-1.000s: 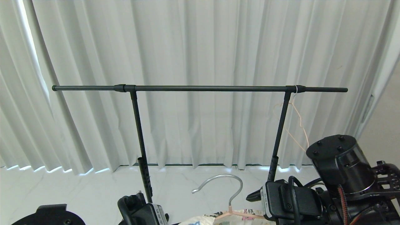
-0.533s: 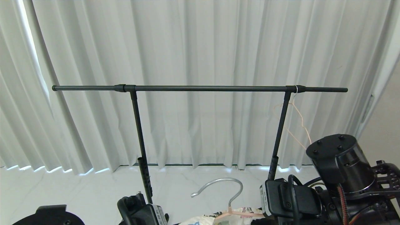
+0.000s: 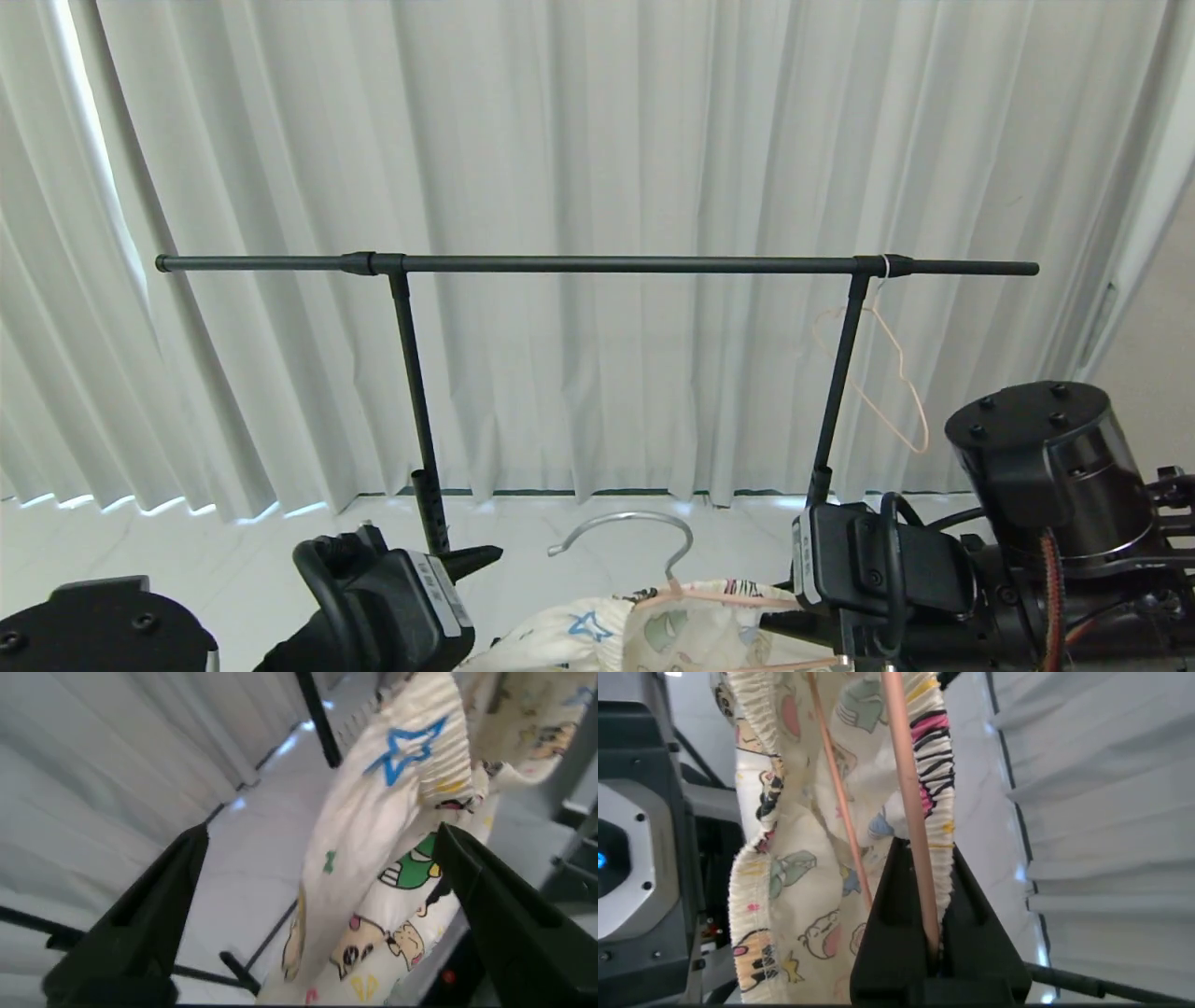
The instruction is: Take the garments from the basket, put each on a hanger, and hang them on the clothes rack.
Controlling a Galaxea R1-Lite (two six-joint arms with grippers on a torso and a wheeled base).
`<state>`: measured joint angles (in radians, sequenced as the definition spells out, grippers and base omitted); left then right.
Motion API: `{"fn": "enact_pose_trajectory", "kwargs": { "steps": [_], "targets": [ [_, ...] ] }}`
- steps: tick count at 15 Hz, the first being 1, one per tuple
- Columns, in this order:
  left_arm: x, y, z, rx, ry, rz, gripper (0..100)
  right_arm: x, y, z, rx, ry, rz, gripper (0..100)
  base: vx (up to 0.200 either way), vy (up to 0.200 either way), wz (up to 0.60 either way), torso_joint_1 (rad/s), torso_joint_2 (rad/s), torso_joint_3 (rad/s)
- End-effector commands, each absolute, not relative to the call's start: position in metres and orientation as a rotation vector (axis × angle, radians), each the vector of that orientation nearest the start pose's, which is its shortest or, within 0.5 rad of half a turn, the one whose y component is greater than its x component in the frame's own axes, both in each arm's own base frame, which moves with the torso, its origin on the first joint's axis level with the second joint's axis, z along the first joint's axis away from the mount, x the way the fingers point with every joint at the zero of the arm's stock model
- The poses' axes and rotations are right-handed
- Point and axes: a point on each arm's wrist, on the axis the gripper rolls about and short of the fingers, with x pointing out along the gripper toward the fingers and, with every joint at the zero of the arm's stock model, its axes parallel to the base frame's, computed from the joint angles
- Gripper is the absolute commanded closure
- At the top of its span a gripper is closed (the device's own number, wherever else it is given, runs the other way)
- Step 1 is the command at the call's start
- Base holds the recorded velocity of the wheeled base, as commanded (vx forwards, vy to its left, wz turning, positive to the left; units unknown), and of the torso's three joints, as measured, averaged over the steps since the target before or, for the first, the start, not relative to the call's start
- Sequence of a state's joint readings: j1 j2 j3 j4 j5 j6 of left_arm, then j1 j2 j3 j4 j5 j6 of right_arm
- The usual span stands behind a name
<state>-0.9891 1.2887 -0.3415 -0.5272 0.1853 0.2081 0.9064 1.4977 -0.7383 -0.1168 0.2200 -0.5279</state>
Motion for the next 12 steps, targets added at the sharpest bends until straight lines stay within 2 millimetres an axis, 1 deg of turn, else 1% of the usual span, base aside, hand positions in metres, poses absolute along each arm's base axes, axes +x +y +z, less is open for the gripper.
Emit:
{"fn": "enact_pose_trajectory", "kwargs": {
  "steps": [1,4,5,6,7,8,9,12],
  "targets": [
    [0.097,-0.127,0.148,0.426,0.267,-0.739,0,0.148,0.178,0.181,-0.661,0.315,1.184,100,0.000,0.000,0.00,0.000,0.00,0.000],
    [0.085,-0.091,0.135,0.412,0.275,-0.638,0,0.157,0.156,0.193,-0.631,0.291,1.086,100,0.000,0.000,0.00,0.000,0.00,0.000],
    [0.089,-0.079,0.128,0.407,0.311,-0.555,0,0.158,0.149,0.197,-0.619,0.280,1.061,100,0.000,0.000,0.00,0.000,0.00,0.000],
    [0.093,-0.073,0.124,0.401,0.339,-0.496,0,0.159,0.147,0.199,-0.615,0.273,1.050,100,0.000,0.000,0.00,0.000,0.00,0.000],
    [0.107,-0.061,0.115,0.391,0.426,-0.382,0,0.156,0.140,0.205,-0.604,0.244,1.035,100,0.000,0.000,0.00,0.000,0.00,0.000],
    [0.116,-0.057,0.110,0.376,0.477,-0.364,0,0.152,0.137,0.210,-0.599,0.222,1.030,100,0.000,0.000,0.00,0.000,0.00,0.000],
    [0.121,-0.059,0.108,0.373,0.502,-0.386,0,0.149,0.135,0.214,-0.594,0.200,1.029,100,0.000,0.000,0.00,0.000,0.00,0.000],
    [0.138,-0.074,0.110,0.361,0.525,-0.502,0,0.139,0.128,0.224,-0.584,0.145,1.037,100,0.000,0.000,0.00,0.000,0.00,0.000]
  ]
}}
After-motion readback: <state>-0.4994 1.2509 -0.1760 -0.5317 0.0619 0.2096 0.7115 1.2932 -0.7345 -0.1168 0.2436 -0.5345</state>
